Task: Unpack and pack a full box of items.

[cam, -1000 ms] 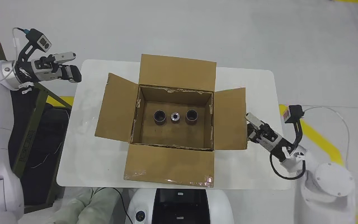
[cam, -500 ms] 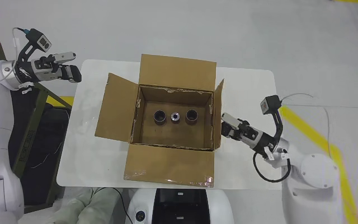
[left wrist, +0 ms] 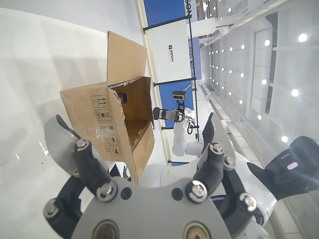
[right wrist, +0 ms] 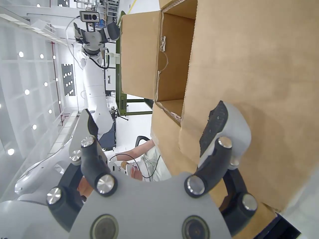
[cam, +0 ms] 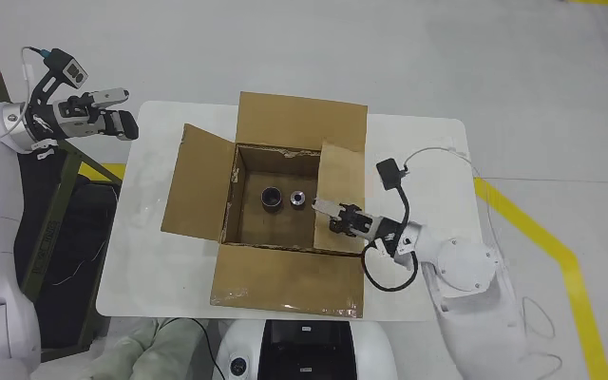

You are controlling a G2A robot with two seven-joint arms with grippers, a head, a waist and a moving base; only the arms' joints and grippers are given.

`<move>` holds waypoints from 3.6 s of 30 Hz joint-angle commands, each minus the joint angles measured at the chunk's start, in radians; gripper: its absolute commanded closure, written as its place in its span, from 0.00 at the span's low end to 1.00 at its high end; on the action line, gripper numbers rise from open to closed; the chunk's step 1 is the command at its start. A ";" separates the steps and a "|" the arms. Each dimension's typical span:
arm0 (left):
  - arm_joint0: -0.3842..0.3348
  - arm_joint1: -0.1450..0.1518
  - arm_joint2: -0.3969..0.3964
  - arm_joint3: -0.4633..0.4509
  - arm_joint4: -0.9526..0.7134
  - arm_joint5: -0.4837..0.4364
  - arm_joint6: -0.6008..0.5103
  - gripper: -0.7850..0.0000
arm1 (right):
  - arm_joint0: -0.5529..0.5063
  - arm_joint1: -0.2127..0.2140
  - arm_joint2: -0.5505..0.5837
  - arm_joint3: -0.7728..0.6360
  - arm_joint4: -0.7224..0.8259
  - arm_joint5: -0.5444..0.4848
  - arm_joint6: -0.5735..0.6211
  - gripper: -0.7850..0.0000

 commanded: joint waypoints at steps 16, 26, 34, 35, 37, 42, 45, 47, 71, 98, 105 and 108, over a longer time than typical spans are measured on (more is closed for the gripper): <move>0.000 0.000 0.000 0.000 0.000 0.000 0.000 0.00 | 0.013 0.022 -0.057 -0.005 -0.073 0.045 -0.037 0.00; 0.000 0.000 0.000 0.000 0.000 0.000 0.000 0.00 | -0.101 0.039 0.086 -0.172 0.039 0.024 -0.122 0.00; 0.000 0.000 0.000 0.000 0.000 0.000 0.000 0.00 | -0.200 0.057 0.285 -0.203 0.146 -0.024 -0.153 0.00; 0.000 0.000 0.000 0.000 0.000 0.000 0.000 0.00 | -0.205 0.058 0.295 -0.203 0.156 -0.026 -0.155 0.00; 0.000 0.000 0.000 0.000 0.000 0.000 0.000 0.00 | -0.215 0.061 0.327 -0.201 0.183 -0.035 -0.165 0.00; 0.000 0.000 0.000 0.000 0.000 0.000 0.000 0.00 | -0.208 0.069 0.359 -0.179 0.198 -0.046 -0.163 0.00; 0.000 0.000 0.000 0.000 0.000 0.000 0.000 0.00 | -0.194 0.072 0.366 -0.167 0.199 -0.046 -0.160 0.00; 0.000 0.000 0.000 0.000 0.000 0.000 0.000 0.00 | -0.194 0.072 0.366 -0.167 0.199 -0.046 -0.160 0.00; 0.055 -0.049 0.159 0.012 -0.094 -0.120 0.125 0.00 | -0.194 0.072 0.366 -0.167 0.199 -0.046 -0.160 0.00; -0.133 -0.159 0.421 0.031 -0.333 -0.047 0.056 0.00 | -0.194 0.072 0.366 -0.167 0.199 -0.046 -0.160 0.00; -0.148 -0.190 0.502 -0.018 -0.317 -0.055 0.060 0.00 | -0.194 0.072 0.366 -0.167 0.199 -0.046 -0.160 0.00; -0.148 -0.198 0.528 -0.040 -0.303 -0.064 0.047 0.00 | -0.194 0.072 0.366 -0.167 0.199 -0.046 -0.160 0.00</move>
